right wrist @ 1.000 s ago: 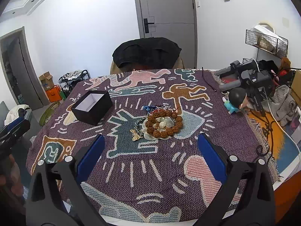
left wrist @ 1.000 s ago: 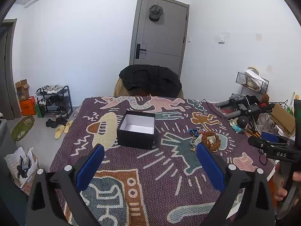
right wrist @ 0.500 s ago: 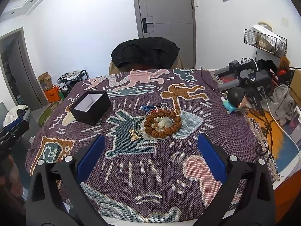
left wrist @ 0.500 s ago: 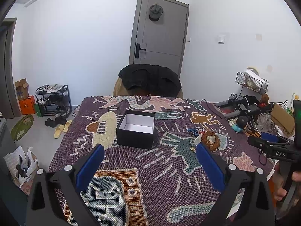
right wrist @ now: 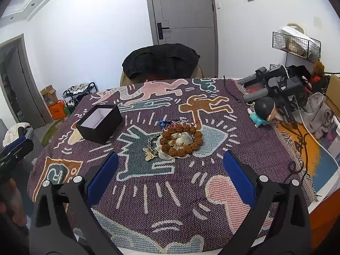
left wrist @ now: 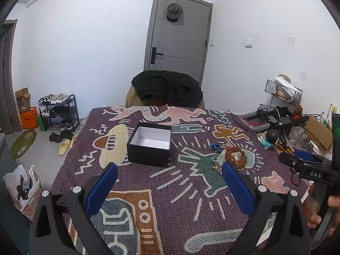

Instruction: Organize jewelry

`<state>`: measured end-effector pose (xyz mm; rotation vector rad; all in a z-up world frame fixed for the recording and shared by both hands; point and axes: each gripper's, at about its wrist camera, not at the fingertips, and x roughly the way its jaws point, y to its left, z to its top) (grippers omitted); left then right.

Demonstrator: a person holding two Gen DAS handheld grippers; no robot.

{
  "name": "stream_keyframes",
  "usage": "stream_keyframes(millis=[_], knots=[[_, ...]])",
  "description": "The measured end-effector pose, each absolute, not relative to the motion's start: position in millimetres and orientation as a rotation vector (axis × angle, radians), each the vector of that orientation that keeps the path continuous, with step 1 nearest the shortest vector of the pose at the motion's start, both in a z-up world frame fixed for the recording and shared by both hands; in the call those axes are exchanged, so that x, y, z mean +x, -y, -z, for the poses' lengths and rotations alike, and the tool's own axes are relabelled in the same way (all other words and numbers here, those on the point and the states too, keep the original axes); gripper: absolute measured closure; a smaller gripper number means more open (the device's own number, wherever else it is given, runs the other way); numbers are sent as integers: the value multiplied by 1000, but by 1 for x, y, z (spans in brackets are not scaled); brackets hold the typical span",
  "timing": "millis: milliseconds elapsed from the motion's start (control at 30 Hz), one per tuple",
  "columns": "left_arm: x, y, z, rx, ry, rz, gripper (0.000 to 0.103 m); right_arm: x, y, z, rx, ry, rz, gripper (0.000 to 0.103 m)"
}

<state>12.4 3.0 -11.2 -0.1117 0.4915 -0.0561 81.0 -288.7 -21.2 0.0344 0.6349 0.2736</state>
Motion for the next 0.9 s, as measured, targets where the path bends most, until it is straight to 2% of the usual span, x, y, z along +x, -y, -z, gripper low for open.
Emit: stream_keyframes(millis=[767, 800, 900], knots=[[60, 16, 18, -101, -532, 133, 9, 132, 331, 29, 169, -671, -249, 5], [64, 18, 19, -102, -537, 140, 9, 135, 333, 30, 183, -674, -249, 5], [79, 27, 24, -112, -568, 175, 21, 144, 338, 33, 212, -674, -239, 6]])
